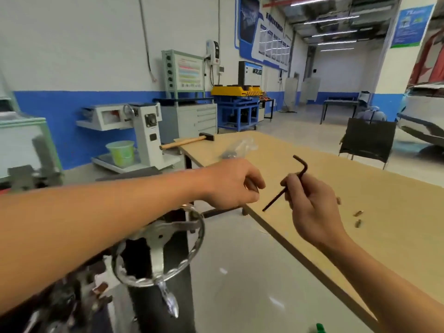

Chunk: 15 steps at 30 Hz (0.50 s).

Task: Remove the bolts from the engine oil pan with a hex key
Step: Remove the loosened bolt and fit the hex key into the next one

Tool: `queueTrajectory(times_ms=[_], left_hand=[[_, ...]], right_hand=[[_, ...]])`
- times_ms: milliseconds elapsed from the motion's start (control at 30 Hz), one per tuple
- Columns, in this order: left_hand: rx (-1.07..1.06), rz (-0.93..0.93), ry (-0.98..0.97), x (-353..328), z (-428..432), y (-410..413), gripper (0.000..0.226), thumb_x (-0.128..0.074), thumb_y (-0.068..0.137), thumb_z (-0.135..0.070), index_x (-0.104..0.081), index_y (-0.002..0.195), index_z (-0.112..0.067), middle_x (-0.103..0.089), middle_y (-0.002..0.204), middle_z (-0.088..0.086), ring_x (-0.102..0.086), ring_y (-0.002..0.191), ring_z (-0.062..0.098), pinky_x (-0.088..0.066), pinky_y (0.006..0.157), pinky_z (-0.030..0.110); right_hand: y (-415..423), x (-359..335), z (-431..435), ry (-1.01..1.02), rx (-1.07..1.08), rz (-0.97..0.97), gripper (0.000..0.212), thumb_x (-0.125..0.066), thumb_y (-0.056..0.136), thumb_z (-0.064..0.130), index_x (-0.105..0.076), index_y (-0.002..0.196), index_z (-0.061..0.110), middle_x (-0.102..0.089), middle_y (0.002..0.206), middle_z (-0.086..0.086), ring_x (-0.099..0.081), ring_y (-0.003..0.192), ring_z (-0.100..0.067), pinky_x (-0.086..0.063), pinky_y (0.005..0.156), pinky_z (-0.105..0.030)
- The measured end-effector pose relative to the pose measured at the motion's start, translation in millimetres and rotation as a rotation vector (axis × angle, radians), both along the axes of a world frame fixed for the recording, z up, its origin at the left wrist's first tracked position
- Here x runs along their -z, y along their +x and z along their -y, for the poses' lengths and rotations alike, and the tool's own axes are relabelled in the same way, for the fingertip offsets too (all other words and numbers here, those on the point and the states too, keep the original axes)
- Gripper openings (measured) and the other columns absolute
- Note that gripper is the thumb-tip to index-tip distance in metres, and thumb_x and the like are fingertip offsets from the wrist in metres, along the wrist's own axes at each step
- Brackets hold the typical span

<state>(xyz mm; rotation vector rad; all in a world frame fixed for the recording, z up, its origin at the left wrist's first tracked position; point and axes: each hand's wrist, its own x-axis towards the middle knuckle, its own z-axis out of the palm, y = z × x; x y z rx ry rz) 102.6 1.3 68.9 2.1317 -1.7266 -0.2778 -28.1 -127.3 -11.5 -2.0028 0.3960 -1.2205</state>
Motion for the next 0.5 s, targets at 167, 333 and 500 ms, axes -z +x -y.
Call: queueTrajectory(times_ms=[167,333,500], left_hand=[[-0.1,0.091,-0.124,-47,-137,30,0.015,-0.066,0.093,-0.023,-0.076,0.102,-0.015,-0.076,0.092,0.0,-0.07,0.086,0.012,-0.056,0.081,0.031],[-0.28,-0.005,-0.314,-57,-260,61,0.013,-0.072,0.088,-0.012,-0.079,0.098,-0.017,-0.077,0.08,-0.011,-0.067,0.069,-0.005,-0.05,0.067,0.011],[-0.335,0.014,-0.338,-42,-329,82,0.019,-0.076,0.084,-0.014,-0.076,0.091,-0.032,-0.077,0.083,-0.011,-0.069,0.076,-0.001,-0.055,0.075,0.018]], right_hand=[[76,-65,-127,-0.121,-0.367,0.127,0.032,-0.052,0.103,0.02,-0.061,0.074,0.01,-0.058,0.061,0.004,-0.052,0.057,-0.009,-0.043,0.053,-0.026],[129,-80,-232,-0.169,-0.587,0.266,0.026,-0.061,0.099,0.019,-0.067,0.077,0.005,-0.06,0.062,-0.005,-0.055,0.057,-0.016,-0.043,0.054,-0.03],[167,-56,-300,-0.107,-0.691,0.372,0.014,-0.068,0.094,0.017,-0.074,0.09,0.006,-0.071,0.074,-0.003,-0.066,0.068,-0.017,-0.053,0.064,-0.039]])
